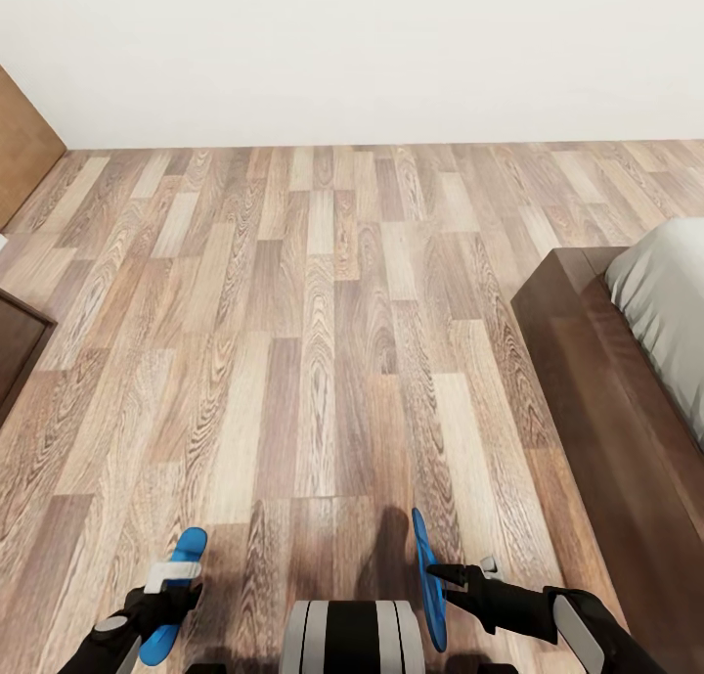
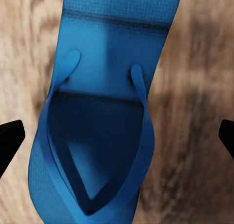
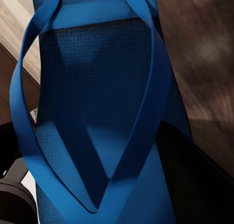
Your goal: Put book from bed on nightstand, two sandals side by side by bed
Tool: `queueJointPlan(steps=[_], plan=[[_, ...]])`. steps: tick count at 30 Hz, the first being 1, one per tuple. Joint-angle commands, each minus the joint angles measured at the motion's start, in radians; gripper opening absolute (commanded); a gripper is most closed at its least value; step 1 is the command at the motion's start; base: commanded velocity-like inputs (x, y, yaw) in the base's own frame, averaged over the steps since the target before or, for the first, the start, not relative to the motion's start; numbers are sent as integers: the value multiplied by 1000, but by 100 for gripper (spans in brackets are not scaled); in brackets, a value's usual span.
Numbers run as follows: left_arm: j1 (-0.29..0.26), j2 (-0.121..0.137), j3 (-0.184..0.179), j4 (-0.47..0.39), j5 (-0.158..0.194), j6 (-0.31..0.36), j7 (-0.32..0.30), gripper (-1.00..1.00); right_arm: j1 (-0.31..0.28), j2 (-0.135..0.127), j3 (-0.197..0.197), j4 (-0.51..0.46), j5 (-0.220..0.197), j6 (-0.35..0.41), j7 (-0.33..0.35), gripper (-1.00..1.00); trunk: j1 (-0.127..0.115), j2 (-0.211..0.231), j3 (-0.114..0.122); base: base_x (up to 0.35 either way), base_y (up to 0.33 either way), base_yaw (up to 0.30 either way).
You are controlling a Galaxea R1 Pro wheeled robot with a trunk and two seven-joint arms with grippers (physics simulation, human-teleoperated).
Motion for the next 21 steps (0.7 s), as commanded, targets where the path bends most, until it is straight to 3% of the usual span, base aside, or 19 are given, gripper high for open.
queueJointPlan(steps=[1,21], plan=[[0,-1,8,-2,-10,5,-9,100,0,0,-2,0,-1,6,2,-100,0,0,-1,0,0,0],[0,0,9,-1,-10,3,-9,100,0,0,-2,0,-1,6,2,-100,0,0,-1,0,0,0]])
